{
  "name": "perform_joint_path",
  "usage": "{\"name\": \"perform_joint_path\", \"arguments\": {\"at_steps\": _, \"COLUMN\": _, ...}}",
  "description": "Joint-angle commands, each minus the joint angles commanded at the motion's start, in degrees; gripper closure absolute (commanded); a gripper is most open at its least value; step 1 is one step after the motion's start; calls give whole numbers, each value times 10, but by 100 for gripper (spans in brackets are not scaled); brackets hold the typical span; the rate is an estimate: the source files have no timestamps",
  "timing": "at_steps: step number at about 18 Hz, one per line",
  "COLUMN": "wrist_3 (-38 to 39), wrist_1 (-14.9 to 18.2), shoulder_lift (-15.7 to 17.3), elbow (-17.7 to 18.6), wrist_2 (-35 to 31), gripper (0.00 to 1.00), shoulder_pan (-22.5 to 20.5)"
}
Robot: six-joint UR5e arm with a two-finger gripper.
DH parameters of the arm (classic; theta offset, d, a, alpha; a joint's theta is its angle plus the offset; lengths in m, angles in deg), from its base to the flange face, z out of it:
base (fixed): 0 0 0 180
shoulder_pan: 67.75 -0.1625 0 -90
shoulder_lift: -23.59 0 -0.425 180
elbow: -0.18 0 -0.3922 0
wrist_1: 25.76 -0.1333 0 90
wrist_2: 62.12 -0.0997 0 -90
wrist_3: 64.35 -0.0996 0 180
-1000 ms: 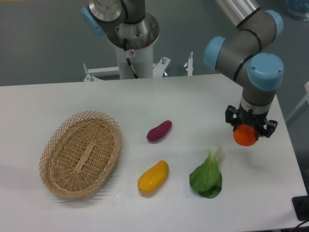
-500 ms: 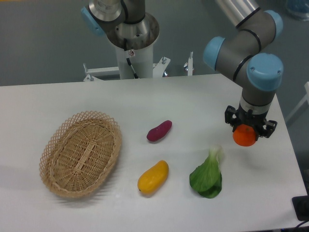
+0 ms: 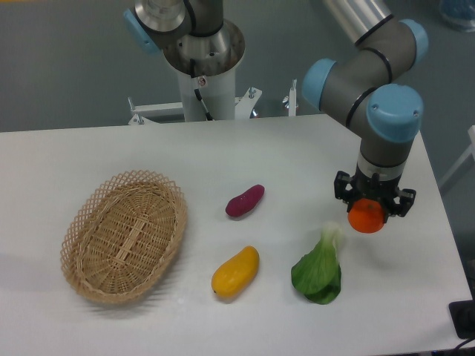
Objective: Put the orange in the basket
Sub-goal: 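Carry the held orange across the table toward the wicker basket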
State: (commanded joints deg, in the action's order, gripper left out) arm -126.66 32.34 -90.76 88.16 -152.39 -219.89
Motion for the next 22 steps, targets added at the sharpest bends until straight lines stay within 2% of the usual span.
{"name": "perform_joint_path", "arguments": {"at_steps": 6, "wrist_3": 4, "wrist_1": 6, "shoulder_lift": 16, "elbow": 10, "wrist_2": 6, "gripper": 64, "shoulder_pan": 23}}
{"name": "perform_joint_path", "arguments": {"at_steps": 15, "wrist_3": 85, "wrist_1": 3, "shoulder_lift": 25, "elbow": 24, "wrist_2": 23, "gripper": 64, "shoulder_pan": 61}}
{"name": "perform_joint_path", "arguments": {"at_steps": 22, "wrist_3": 153, "wrist_1": 1, "shoulder_lift": 31, "elbow": 22, "wrist_2": 45, "gripper": 63, "shoulder_pan": 112}}
